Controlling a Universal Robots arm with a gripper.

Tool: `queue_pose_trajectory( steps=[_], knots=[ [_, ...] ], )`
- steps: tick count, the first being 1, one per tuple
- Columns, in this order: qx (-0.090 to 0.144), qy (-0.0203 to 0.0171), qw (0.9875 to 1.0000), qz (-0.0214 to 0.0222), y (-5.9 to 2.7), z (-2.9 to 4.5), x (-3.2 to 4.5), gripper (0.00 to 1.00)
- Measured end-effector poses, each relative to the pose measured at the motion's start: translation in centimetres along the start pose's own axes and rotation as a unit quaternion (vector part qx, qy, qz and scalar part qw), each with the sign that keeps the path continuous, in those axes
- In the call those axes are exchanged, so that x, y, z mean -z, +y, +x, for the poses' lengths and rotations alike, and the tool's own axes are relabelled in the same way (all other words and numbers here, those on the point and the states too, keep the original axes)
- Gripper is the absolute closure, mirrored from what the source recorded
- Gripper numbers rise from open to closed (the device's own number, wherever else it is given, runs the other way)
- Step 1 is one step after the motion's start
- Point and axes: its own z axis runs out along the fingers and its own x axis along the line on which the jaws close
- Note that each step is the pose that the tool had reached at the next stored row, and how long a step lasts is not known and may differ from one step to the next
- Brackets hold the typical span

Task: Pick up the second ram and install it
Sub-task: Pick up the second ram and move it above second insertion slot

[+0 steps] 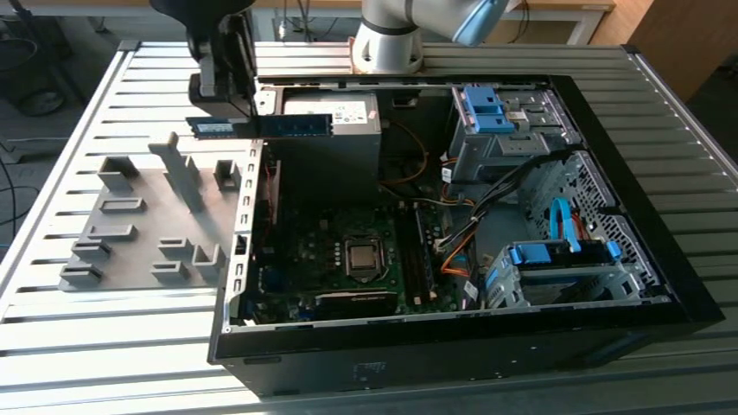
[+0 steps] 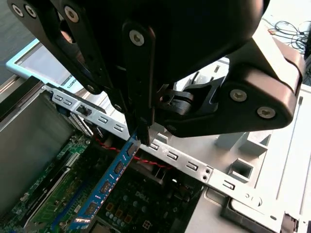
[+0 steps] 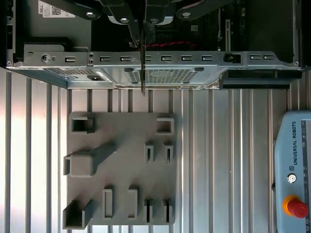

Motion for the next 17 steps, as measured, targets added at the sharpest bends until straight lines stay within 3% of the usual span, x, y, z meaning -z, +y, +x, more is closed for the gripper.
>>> queue_pose_trajectory(
  steps=[17],
  knots=[
    [-0.001, 0.0000, 1.0000, 0.0000, -3.20, -0.06, -0.08, 0.86]
  ],
)
